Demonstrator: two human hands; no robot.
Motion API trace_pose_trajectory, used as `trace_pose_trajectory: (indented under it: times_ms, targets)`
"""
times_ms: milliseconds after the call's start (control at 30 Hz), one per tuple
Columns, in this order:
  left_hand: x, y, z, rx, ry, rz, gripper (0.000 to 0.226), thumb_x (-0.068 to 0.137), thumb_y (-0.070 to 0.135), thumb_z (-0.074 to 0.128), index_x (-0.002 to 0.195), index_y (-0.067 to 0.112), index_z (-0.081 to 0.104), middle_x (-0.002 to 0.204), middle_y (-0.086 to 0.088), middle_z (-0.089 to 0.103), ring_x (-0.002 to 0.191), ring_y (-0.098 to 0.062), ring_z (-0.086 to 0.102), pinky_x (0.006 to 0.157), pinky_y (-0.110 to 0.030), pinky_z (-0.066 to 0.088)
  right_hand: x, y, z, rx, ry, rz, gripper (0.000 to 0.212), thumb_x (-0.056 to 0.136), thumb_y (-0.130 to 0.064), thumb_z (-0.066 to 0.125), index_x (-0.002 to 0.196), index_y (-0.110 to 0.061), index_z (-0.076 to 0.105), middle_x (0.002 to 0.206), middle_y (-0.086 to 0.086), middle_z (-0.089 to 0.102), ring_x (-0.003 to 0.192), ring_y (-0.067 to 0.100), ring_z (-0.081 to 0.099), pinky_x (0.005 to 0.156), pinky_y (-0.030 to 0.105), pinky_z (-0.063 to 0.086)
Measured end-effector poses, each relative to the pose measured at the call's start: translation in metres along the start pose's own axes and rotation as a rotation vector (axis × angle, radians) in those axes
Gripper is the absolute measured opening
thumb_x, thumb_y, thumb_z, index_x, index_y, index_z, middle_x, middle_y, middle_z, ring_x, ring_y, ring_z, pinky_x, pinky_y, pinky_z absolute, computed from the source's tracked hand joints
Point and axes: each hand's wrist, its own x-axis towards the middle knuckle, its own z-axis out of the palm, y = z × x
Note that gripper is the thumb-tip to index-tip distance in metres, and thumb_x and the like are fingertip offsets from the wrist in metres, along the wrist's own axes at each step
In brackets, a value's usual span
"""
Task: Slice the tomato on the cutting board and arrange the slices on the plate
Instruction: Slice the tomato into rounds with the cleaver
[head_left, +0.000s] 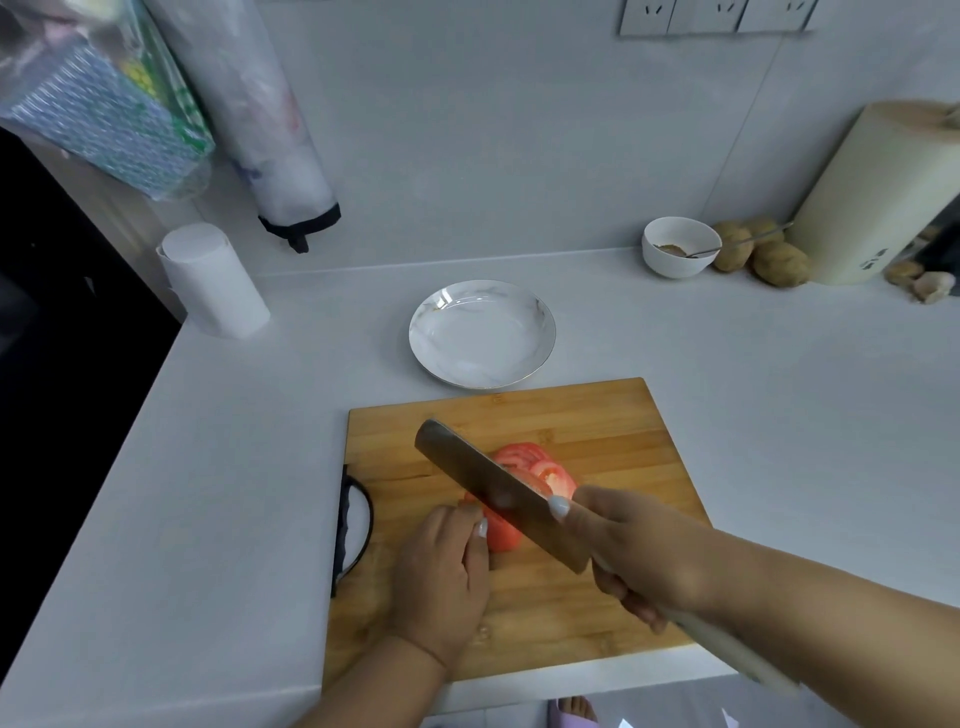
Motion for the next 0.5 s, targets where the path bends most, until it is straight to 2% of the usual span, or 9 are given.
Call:
trace_pose_trajectory:
  times_ms: [67,233,333,433,500]
  targets:
    - [0.0,-0.001,0.001,-0.018,0.003,-0.001,0.016,0.094,0.025,0.048,0.099,0.023,0.062,0.089,0.008,0.061,0.08,-0.008,0.056,0.066,-0.022,0.05,-0.004,0.005,0.0,0.0,-0.017,0.02,0.05,0.092,-0.062,0.036,0.107,-0.017,0.051,0.062,0.005,0.051,0.036,0.011,0.043,0.046,0.025,0.045]
    - [0.0,-0.004,0.0,-0.04,-0.007,0.043,0.024,0.093,0.033,0.041,0.099,0.023,0.061,0.089,0.007,0.06,0.078,-0.008,0.056,0.064,-0.023,0.051,-0.009,0.013,0.001,-0.009,-0.048,0.043,0.044,0.091,-0.062,0.037,0.101,-0.021,0.051,0.065,0.005,0.053,0.037,0.009,0.044,0.051,0.027,0.049]
    - [0.0,-0.004,0.0,-0.044,0.002,0.053,0.023,0.093,0.033,0.042,0.099,0.022,0.062,0.089,0.006,0.06,0.078,-0.007,0.055,0.063,-0.022,0.05,-0.008,0.013,0.003,-0.022,-0.051,0.048,0.043,0.091,-0.062,0.036,0.103,-0.023,0.05,0.064,0.004,0.054,0.036,0.007,0.044,0.051,0.026,0.05]
    - [0.0,-0.004,0.0,-0.044,-0.016,0.045,0.024,0.096,0.033,0.04,0.1,0.023,0.062,0.09,0.007,0.06,0.079,-0.007,0.055,0.065,-0.019,0.049,-0.001,0.007,0.005,-0.031,-0.051,0.046,0.047,0.092,-0.062,0.035,0.114,-0.023,0.047,0.065,0.004,0.053,0.036,0.007,0.044,0.049,0.025,0.048]
    - [0.0,-0.003,0.0,-0.033,-0.028,0.053,0.025,0.096,0.034,0.039,0.1,0.023,0.062,0.09,0.008,0.059,0.079,-0.007,0.055,0.064,-0.019,0.048,0.005,0.0,0.008,-0.048,-0.034,0.033,0.046,0.093,-0.061,0.034,0.111,-0.021,0.048,0.068,0.005,0.054,0.038,0.008,0.045,0.049,0.025,0.047]
